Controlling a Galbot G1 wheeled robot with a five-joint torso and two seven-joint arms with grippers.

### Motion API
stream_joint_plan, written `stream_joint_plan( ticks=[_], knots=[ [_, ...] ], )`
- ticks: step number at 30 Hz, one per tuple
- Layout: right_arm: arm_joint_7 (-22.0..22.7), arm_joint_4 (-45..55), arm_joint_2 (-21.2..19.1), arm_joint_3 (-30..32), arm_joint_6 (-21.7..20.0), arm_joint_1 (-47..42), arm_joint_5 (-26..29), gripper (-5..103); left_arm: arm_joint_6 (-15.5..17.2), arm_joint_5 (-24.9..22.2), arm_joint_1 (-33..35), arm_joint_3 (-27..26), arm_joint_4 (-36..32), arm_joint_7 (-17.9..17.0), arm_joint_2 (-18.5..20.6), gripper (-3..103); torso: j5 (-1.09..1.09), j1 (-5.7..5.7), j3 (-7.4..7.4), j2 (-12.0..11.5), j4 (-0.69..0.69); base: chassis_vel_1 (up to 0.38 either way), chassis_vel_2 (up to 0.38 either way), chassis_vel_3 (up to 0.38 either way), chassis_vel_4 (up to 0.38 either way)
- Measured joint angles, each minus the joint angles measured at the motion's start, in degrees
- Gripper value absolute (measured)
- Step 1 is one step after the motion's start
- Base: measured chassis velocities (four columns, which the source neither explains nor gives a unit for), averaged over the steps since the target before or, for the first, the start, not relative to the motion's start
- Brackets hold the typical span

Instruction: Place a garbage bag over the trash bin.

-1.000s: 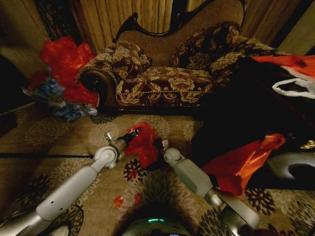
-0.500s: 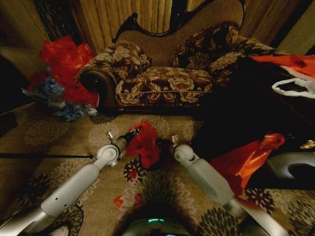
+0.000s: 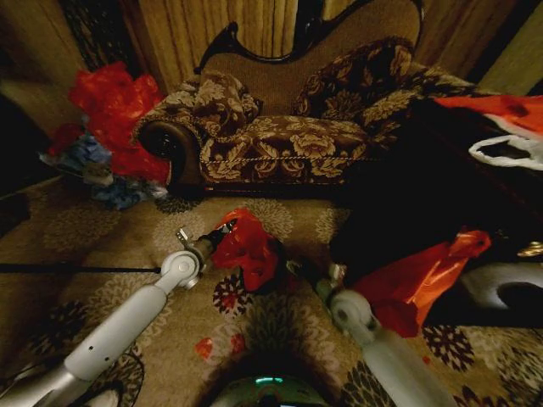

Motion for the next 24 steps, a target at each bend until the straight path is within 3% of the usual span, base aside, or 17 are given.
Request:
stream_joint_plan(
  ticks=[1, 5, 24],
  knots=[
    [1.6, 0.7, 1.1, -0.4, -0.5, -1.1, 5.4, 99, 0.0, -0.2, 0.0, 0.0, 0.2, -0.1, 0.0, 0, -0.01, 0.0, 0.0, 0.0, 0.03, 0.0, 0.0, 0.0, 0.0],
    [3.6, -0.2, 3.4, -1.7, -1.5, -0.9, 12.4, 100, 0.0, -0.2, 0.2, 0.0, 0.0, -0.1, 0.1, 0, 0.0, 0.0, 0.0, 0.0, 0.03, 0.0, 0.0, 0.0, 0.0],
    [4.3, -7.2, 11.5, -1.6, 1.6, 3.6, 18.0, 100, 0.1, -0.2, 0.3, 0.1, -0.2, 0.3, 0.9, 0, 0.0, 0.01, 0.01, 0.0, 0.03, 0.0, 0.0, 0.0, 0.0]
  ],
)
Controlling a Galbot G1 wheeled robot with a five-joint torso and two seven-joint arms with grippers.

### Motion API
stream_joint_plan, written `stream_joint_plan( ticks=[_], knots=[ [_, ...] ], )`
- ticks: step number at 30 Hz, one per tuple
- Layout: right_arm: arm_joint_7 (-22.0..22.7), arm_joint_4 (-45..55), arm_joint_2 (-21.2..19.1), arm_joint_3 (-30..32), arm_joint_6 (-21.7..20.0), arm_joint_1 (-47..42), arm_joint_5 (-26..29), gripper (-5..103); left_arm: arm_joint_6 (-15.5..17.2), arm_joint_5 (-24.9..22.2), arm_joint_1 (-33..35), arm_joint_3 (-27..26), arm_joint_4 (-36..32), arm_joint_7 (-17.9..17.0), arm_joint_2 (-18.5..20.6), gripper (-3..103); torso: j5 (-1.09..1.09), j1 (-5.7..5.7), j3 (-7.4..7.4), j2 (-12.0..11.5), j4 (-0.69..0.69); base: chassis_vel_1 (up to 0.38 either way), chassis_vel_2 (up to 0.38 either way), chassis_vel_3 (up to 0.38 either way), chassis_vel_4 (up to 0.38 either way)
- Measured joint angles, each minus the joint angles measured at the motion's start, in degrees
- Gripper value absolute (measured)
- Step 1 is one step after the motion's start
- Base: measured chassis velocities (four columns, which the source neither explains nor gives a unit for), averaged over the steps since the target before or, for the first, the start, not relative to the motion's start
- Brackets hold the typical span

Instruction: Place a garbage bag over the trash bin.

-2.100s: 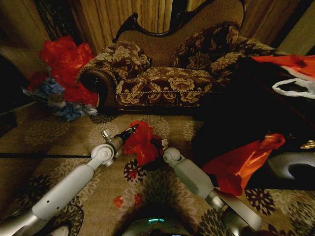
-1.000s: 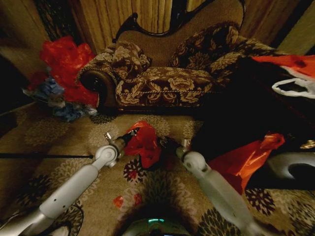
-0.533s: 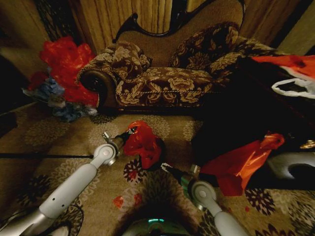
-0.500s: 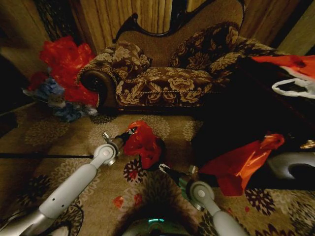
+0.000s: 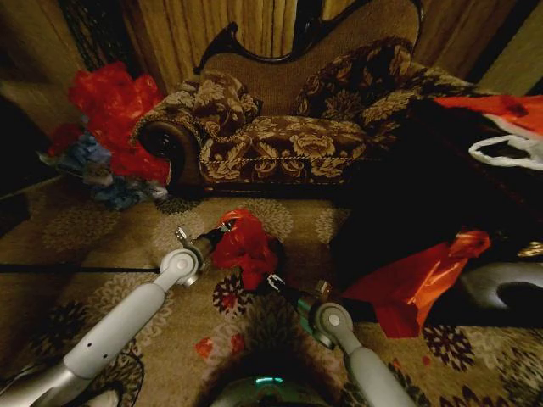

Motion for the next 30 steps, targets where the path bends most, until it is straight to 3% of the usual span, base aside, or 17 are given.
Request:
stream_joint_plan(
  ticks=[10, 16, 21, 23, 26, 29, 30],
  knots=[
    [0.0, 3.6, 0.9, -1.1, 2.0, -1.2, 0.3, 99, 0.0, 0.0, -0.1, 0.0, 0.3, 0.1, -0.2, 0, -0.01, 0.0, 0.0, 0.0, -0.01, 0.0, 0.0, 0.0, 0.0],
    [-0.2, 0.0, 2.7, -2.4, 2.2, -0.5, -4.5, 98, 0.0, 0.0, -0.2, 0.0, 0.3, 0.1, -0.3, 0, 0.01, 0.0, 0.0, 0.0, 0.0, 0.0, 0.0, 0.0, 0.0],
    [-0.1, -2.5, 3.6, -2.8, 2.7, 0.0, -7.8, 84, 0.0, -0.2, 0.0, -0.2, 0.1, 0.2, -0.2, 0, 0.0, 0.0, 0.0, 0.0, 0.0, 0.0, 0.0, 0.0, 0.0],
    [-1.3, -2.7, 3.2, -3.1, 1.9, -0.6, -11.8, 71, 0.0, -0.6, 0.0, -0.4, 0.1, 0.2, -0.1, 0, 0.01, 0.0, 0.0, 0.0, 0.0, 0.0, 0.0, 0.0, 0.0],
    [-1.7, -2.1, 2.7, -3.2, 1.8, -1.4, -13.3, 63, 0.0, -0.7, -0.1, -0.4, 0.1, 0.3, -0.3, 0, 0.0, 0.0, 0.0, 0.0, 0.0, 0.0, 0.0, 0.0, 0.0],
    [-1.7, -1.4, 2.4, -3.2, 2.0, -2.1, -14.7, 63, 0.0, -0.7, -0.1, -0.5, 0.2, 0.3, -0.4, 0, 0.01, 0.0, 0.0, 0.0, 0.0, 0.0, 0.0, 0.0, 0.0],
    [-1.7, -1.2, 2.3, -3.1, 2.3, -2.3, -15.5, 55, 0.0, -0.8, -0.1, -0.5, 0.4, 0.3, -0.6, 0, 0.01, 0.0, 0.0, 0.0, 0.0, 0.0, 0.0, 0.0, 0.0]
  ],
)
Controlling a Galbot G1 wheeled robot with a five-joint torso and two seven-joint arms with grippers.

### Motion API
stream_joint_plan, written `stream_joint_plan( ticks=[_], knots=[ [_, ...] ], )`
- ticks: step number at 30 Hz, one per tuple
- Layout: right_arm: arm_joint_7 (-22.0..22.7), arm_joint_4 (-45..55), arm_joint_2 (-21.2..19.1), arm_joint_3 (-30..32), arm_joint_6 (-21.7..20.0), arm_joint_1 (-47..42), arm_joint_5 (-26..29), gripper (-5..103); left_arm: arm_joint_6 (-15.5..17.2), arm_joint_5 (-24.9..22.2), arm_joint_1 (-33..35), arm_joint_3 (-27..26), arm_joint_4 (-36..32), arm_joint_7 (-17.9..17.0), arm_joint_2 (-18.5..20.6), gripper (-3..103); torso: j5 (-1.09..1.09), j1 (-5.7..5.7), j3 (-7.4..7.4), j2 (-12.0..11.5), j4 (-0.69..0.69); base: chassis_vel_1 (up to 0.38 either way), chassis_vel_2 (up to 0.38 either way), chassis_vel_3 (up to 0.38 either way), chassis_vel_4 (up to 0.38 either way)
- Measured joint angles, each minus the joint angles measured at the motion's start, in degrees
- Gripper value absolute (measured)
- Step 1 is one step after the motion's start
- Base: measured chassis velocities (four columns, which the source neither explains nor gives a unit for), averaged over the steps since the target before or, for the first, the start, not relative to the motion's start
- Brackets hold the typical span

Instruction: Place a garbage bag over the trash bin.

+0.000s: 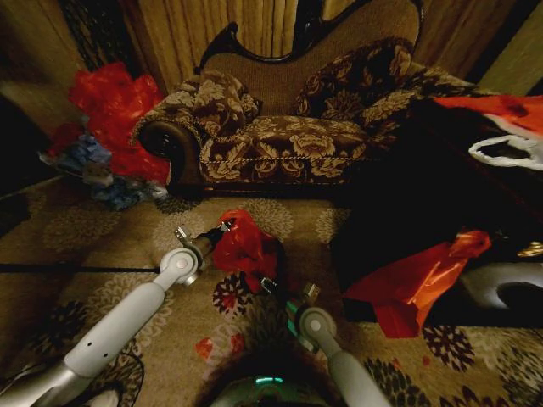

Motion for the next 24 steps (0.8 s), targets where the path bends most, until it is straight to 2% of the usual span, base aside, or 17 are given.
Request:
stream_joint_plan(
  ticks=[8, 9, 12, 13, 16, 24],
  knots=[
    [0.3, 0.1, -1.3, 0.8, 3.1, 0.3, -3.0, 31, 0.0, -1.4, 0.1, 0.0, 0.5, 0.1, -0.9, 0, 0.01, 0.0, 0.0, 0.0, 0.0, 0.0, 0.0, 0.0, 0.0],
    [0.3, 0.1, -1.3, 0.8, 3.1, 0.3, -3.0, 31, 0.0, -1.4, 0.1, 0.0, 0.5, 0.1, -0.9, 0, 0.01, 0.0, 0.0, 0.0, 0.0, 0.0, 0.0, 0.0, 0.0],
    [0.2, 0.3, -2.1, 0.7, 4.5, 0.2, -5.0, 20, 0.1, -2.1, 0.1, 0.0, 1.1, 0.0, -1.6, 0, 0.0, 0.0, 0.0, 0.0, 0.0, 0.0, 0.0, 0.0, 0.0],
    [0.2, 0.3, -2.1, 0.7, 4.5, 0.2, -5.0, 20, 0.1, -2.1, 0.1, 0.0, 1.1, 0.0, -1.6, 0, 0.0, 0.0, 0.0, 0.0, 0.0, 0.0, 0.0, 0.0, 0.0],
    [0.5, 0.7, -3.0, 1.6, 5.5, 0.4, -8.0, 8, 0.1, -2.9, 0.1, 0.0, 1.7, -0.3, -2.4, 0, 0.0, 0.0, 0.0, 0.0, 0.0, 0.0, 0.0, 0.0, 0.0],
    [1.4, 1.4, -4.3, 3.1, 8.0, 1.6, -12.3, 0, 0.5, -4.7, 0.7, -0.2, 2.7, -2.5, -4.3, 0, 0.0, 0.0, 0.0, 0.0, 0.0, 0.0, 0.0, 0.0, 0.0]
  ],
)
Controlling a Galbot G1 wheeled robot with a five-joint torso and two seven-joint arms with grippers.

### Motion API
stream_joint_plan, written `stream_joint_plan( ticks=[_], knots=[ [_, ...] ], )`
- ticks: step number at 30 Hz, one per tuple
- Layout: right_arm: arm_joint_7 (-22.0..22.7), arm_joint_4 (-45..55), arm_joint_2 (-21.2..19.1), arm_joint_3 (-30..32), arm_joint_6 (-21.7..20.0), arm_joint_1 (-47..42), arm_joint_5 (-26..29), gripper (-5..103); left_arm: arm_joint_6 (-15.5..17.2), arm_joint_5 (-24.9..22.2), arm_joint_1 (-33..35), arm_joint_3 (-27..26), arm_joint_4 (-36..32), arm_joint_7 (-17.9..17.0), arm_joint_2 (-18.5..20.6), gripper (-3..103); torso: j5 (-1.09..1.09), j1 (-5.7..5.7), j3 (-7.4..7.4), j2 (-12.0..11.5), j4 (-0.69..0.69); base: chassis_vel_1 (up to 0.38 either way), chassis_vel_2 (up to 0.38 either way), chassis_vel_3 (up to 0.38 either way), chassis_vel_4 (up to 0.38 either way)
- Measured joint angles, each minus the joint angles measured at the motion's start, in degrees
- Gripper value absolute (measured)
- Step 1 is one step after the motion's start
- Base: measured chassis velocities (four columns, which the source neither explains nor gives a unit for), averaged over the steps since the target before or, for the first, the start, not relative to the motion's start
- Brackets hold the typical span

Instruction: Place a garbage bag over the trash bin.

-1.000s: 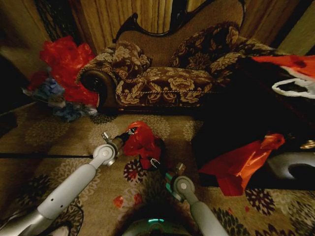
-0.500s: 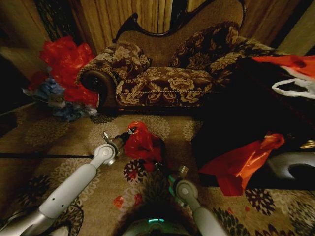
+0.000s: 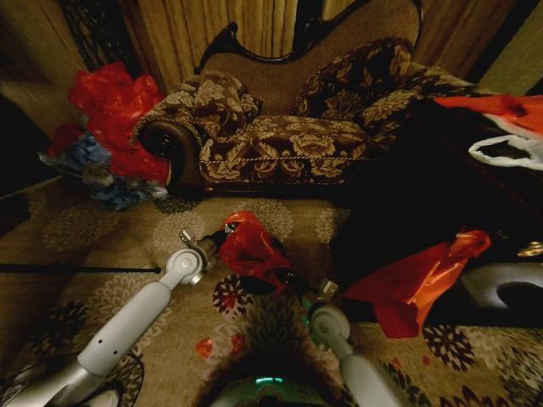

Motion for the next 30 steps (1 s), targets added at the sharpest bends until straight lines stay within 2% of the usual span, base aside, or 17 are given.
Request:
stream_joint_plan(
  ticks=[6, 8, 12, 18, 22, 26, 30],
  knots=[
    [0.2, 0.3, 0.1, 0.9, 2.0, -1.2, -2.4, 0, 1.5, -1.8, 1.9, -0.2, 0.3, -2.9, -1.4, 0, 0.0, 0.0, 0.0, 0.0, 0.0, 0.0, 0.0, 0.0, 0.0],
    [0.3, 2.2, 0.2, 1.8, 2.3, -3.2, -3.0, 0, 2.8, -3.5, 3.2, -0.2, -1.7, -4.7, -1.6, 0, -0.01, 0.0, 0.0, 0.0, 0.0, 0.0, 0.0, 0.0, 0.0],
    [0.2, 4.5, 0.1, 3.5, 2.3, -6.2, -3.0, 0, 3.8, -6.1, 4.4, 0.2, -6.0, -5.4, -0.4, 0, 0.01, 0.0, 0.0, 0.0, -0.01, 0.0, 0.0, 0.0, 0.0],
    [0.1, 5.2, 0.4, 5.2, 2.3, -8.2, -3.2, 0, 5.6, -9.0, 4.3, 0.7, -6.9, -4.9, -0.5, 0, 0.0, -0.01, -0.01, 0.0, 0.0, 0.0, 0.0, 0.0, 0.0],
    [-0.1, 5.1, 0.8, 5.8, 2.5, -9.1, -3.5, 0, 7.2, -10.1, 2.9, 1.5, -3.9, -3.6, -2.9, 0, -0.01, 0.0, 0.0, 0.0, 0.01, 0.0, 0.0, 0.0, 0.0],
    [-0.2, 5.1, 1.0, 6.7, 2.7, -10.3, -3.9, 0, 8.2, -10.8, 0.0, 3.3, 1.7, -2.1, -7.7, 0, 0.0, 0.0, 0.0, 0.0, -0.01, 0.0, 0.0, 0.0, 0.0],
    [-0.2, 5.1, 1.1, 7.4, 2.8, -10.5, -3.9, 0, 8.5, -12.0, -0.7, 4.5, 1.4, -2.2, -9.8, 0, -0.01, 0.0, 0.0, 0.0, -0.02, 0.0, 0.0, 0.0, 0.0]
  ],
)
